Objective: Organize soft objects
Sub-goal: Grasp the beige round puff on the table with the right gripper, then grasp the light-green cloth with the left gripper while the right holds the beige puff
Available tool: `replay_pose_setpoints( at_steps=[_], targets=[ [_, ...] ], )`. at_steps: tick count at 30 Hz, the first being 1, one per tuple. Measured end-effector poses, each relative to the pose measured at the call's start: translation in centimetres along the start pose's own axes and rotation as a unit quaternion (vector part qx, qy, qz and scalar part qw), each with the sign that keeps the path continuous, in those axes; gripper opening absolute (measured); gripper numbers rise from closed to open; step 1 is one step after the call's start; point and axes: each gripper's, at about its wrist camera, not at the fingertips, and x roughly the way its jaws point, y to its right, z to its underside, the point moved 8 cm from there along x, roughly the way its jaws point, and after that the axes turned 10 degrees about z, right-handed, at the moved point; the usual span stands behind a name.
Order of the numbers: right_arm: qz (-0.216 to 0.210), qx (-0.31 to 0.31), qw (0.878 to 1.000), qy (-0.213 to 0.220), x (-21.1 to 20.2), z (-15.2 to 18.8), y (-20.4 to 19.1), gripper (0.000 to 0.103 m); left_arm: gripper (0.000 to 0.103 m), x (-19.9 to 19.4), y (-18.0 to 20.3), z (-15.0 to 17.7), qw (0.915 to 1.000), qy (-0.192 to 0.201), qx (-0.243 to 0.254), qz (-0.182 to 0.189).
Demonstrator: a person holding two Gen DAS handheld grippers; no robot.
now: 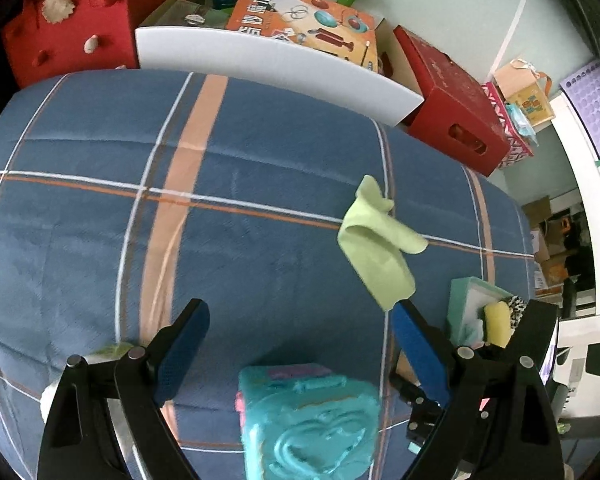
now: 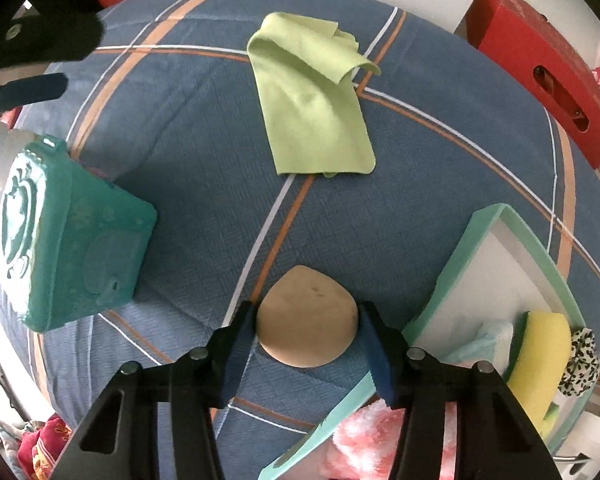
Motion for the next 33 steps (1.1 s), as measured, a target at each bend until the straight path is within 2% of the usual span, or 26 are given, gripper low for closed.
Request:
replay_pose_setpoints(
  at_steps=[8, 18, 27, 33],
  targets=[
    [-0.017, 0.030, 0.999, 0.040, -2.6, -0.5, 2.0, 0.054, 0.093, 1.4, 2.2, -0.9, 0.9999, -0.008, 0.009, -0.005],
    [-0.008, 0.053, 0.995, 0.082, -6.0, -0.2, 6.4, 0.054, 0.093, 4.1, 4.6, -1.3, 0.9990, -0.032, 0.012, -0.028],
    [0.002, 0.071, 0.993, 0.092, -7.0, 0.5, 10.6, 0.054, 0.091, 7.6, 6.1, -1.5, 0.9966, -0.063, 0.008, -0.053],
    [0.004, 0.083, 0.992, 0.090, -6.6, 1.0, 13.0, 0.054, 0.084, 10.5, 5.6, -1.3, 0.9935, -0.087, -0.003, -0.074]
  ],
)
